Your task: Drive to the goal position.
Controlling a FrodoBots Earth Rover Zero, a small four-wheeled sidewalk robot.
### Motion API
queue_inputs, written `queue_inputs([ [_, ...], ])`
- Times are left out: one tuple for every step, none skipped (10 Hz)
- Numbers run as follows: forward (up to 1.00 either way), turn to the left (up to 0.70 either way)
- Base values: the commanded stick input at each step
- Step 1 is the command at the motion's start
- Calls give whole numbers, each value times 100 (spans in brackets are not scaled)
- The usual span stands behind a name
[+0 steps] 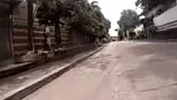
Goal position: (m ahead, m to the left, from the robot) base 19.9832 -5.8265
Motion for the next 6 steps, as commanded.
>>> queue_inputs([
  [70, -5],
  [70, -2],
  [70, 0],
  [70, 0],
  [70, 0],
  [70, 0],
])
